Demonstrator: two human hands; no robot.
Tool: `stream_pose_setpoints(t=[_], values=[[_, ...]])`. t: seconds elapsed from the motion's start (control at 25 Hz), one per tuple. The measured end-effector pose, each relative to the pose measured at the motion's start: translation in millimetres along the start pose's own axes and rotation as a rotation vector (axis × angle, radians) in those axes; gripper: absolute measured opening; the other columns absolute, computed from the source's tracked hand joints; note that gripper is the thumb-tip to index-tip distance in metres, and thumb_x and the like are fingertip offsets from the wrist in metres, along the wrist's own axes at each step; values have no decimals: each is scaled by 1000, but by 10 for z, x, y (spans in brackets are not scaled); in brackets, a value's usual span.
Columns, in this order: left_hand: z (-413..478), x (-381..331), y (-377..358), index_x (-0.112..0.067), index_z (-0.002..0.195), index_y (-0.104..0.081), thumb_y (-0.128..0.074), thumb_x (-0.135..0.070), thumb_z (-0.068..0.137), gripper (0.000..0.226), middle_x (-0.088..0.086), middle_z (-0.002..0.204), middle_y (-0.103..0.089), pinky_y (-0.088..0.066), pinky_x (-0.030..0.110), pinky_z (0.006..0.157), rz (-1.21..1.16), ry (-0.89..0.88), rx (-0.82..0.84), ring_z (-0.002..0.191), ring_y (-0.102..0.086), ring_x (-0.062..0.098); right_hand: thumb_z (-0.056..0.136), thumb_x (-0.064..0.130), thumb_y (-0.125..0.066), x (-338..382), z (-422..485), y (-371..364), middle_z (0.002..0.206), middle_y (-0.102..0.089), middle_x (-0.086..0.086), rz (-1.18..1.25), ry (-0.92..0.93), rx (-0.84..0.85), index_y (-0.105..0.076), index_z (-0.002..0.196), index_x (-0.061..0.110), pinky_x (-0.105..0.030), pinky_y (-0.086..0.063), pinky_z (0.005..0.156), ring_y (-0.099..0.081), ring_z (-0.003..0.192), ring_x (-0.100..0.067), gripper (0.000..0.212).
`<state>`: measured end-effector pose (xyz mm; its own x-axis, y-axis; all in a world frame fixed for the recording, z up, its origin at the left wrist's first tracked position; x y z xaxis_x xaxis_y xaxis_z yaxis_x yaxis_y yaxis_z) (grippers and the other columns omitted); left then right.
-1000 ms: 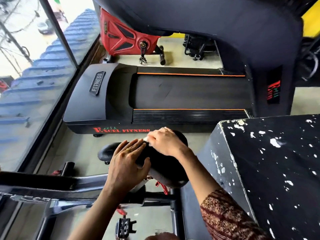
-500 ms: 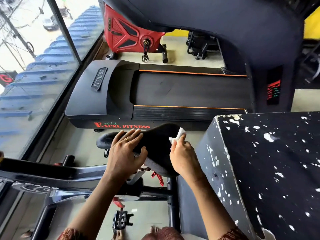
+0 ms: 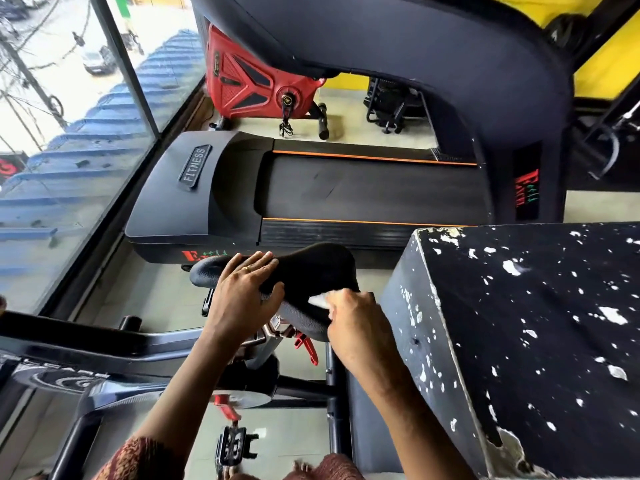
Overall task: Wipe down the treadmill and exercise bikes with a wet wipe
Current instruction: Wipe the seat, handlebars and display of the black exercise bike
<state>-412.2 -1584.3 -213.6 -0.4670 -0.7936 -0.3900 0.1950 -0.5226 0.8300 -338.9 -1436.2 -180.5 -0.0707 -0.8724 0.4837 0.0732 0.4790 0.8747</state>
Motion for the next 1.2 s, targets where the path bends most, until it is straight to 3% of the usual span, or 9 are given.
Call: stream_pose_setpoints(t=[0.12,0.2,0.28,0.4,0.64,0.8,1.0,1.08,1.2], values=[[-44,56,319,-8,101,-74,-65,-23,84,25,6,107,-70,-38,12,90,-311,254,-202,97,-64,12,92,-1,-39,137,260,152,113,-60,-9,314,128,-217,-62,121,10,-18,-37,87,-59,102,-23,39],[-100,212,460,-12,103,-72,-66,-25,87,21,0,102,-70,-45,9,76,-628,457,-269,88,-63,2,94,4,-40,264,506,149,109,-50,-9,451,96,-205,-59,119,5,-22,-35,90,-54,103,-25,31],[-135,420,676,-13,105,-70,-63,-34,86,29,1,100,-70,-47,15,78,-977,621,-338,90,-64,7,92,-2,-45,547,732,55,103,-52,-9,653,62,-71,-55,114,4,-22,-42,78,-56,88,-22,25],[-231,786,1190,-6,117,-61,-42,-32,98,37,3,105,-67,-45,21,86,-1193,799,-525,99,-62,12,88,-3,-52,1211,1015,-126,79,-59,-3,910,117,48,-56,99,11,-23,-48,56,-53,62,-11,18],[-682,1437,2520,-17,103,-62,-34,-31,100,32,8,118,-63,-38,27,96,-1068,820,-886,110,-58,19,77,5,-70,2956,1183,-544,94,-73,-5,1000,359,202,-69,113,19,-36,-56,76,-67,81,-14,38],[-1007,1864,3476,-16,95,-64,-36,-30,100,32,12,112,-65,-39,31,98,-947,754,-1073,108,-59,21,78,2,-65,4224,1024,-854,83,-71,3,1116,507,399,-75,78,26,-42,-59,68,-67,81,-23,25],[-993,2457,4475,-17,92,-66,-37,-31,99,33,4,98,-69,-47,18,78,-835,636,-1054,93,-64,7,78,11,-70,5563,1049,-930,83,-72,-10,1216,580,433,-68,68,22,-42,-56,76,-69,82,-27,15],[-919,2688,4837,-17,96,-66,-36,-32,99,33,3,101,-69,-46,14,77,-747,585,-1024,93,-64,3,76,18,-78,6023,1102,-926,77,-70,-10,1224,608,416,-65,67,20,-39,-54,72,-67,75,-25,15],[-807,2996,5146,-14,99,-66,-40,-28,99,30,2,99,-68,-44,12,80,-665,548,-1018,94,-63,4,77,6,-73,6468,1246,-966,81,-64,-6,1236,619,312,-63,79,13,-31,-49,69,-61,78,-22,12]])
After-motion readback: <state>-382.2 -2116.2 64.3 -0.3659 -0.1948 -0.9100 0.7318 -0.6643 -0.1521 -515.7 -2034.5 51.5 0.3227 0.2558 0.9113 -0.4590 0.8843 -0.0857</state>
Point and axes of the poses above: each hand's wrist, its own z-axis towards the middle knuckle, its own y-axis out of the back of the hand, x = y × z, the point moved 5 cm from there along z, towards the middle knuckle
